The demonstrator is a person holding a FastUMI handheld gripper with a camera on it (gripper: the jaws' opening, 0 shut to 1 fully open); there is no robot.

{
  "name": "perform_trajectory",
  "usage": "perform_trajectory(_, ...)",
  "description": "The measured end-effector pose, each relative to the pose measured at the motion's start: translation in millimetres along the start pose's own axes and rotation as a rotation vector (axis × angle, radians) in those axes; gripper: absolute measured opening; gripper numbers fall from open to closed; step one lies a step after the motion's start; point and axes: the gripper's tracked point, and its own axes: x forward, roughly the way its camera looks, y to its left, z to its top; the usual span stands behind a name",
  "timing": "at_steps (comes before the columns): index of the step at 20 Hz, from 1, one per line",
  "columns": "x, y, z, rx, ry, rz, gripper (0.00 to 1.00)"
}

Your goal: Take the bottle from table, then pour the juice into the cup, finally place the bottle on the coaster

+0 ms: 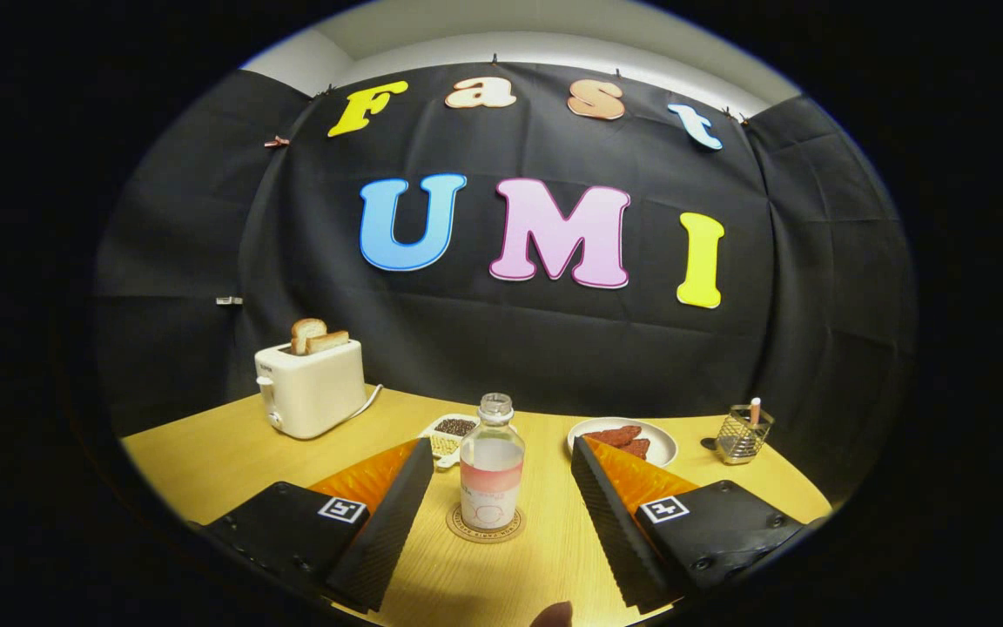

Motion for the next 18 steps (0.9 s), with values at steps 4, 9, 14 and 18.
perform_trajectory(4,-29,-12,33,-0.032,-0.02,-0.021,0.98)
perform_trajectory(9,-60,-34,58,-0.074,-0.01,-0.067,0.97)
perform_trajectory(14,-90,-53,87,-0.079,-0.039,-0.091,0.97)
perform_trajectory(18,-111,-69,114,-0.07,-0.089,-0.106,0.97)
